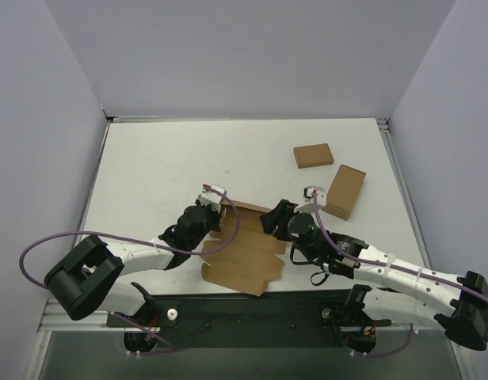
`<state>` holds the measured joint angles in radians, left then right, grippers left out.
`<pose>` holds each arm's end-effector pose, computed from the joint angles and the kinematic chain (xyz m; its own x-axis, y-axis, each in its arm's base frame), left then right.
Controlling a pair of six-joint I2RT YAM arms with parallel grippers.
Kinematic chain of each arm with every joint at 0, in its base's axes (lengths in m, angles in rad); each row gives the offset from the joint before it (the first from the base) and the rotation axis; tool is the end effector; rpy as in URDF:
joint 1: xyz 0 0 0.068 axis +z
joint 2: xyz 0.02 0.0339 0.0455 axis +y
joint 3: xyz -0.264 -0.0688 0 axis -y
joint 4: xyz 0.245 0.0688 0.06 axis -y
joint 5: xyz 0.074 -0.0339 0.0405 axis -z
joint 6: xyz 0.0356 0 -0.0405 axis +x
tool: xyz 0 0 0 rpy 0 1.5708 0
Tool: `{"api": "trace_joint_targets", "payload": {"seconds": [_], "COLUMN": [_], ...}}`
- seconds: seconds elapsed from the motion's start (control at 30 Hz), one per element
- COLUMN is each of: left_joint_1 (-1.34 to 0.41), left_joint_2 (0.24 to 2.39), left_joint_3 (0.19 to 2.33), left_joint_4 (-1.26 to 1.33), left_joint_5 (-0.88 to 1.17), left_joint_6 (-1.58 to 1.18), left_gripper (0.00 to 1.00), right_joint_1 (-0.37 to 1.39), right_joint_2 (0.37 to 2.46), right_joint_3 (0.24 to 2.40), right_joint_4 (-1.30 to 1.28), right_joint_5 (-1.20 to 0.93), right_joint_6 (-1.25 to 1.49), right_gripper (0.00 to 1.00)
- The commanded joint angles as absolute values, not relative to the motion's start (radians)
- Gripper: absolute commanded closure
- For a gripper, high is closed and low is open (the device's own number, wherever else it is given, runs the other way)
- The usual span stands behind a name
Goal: Fold the paper box
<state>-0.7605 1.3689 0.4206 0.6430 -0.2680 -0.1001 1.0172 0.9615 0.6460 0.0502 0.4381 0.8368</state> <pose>0.1963 -0.1737 0.1755 -0.2648 0.1189 -0.9569 0.4575 0.8890 -0.0161 0.1301 0.1817 0.2832 -0.5045 0.4627 -0.7290 -0.2695 0.7178 0.6420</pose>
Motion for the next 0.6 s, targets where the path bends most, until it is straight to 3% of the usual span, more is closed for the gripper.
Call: {"api": "trace_joint_targets", "payload": {"seconds": [0.0,0.07,0.27,0.57], "left_joint_1": [-0.769,-0.779,-0.816,-0.856], "left_joint_2": [1.333,1.325,1.313,1.295], "left_joint_3": [0.388,0.365,0.344,0.299], "left_joint_4": [0.790,0.816,0.862,0.937], "left_joint_5": [-0.348,-0.377,-0.423,-0.495], "left_joint_6": [-0.092,-0.087,-0.072,-0.066], "left_gripper": [1.00,1.00,1.00,1.00], "right_joint_1": [1.023,1.017,1.020,1.012], "right_joint_2": [1.011,1.070,1.230,1.318], "right_joint_3": [0.566,0.568,0.609,0.606], "right_joint_4": [0.267,0.306,0.500,0.569], "right_joint_5": [0.344,0.328,0.359,0.518], "right_joint_6": [1.291,1.439,1.488,1.514], "right_gripper": [0.48,0.46,0.47,0.47]}}
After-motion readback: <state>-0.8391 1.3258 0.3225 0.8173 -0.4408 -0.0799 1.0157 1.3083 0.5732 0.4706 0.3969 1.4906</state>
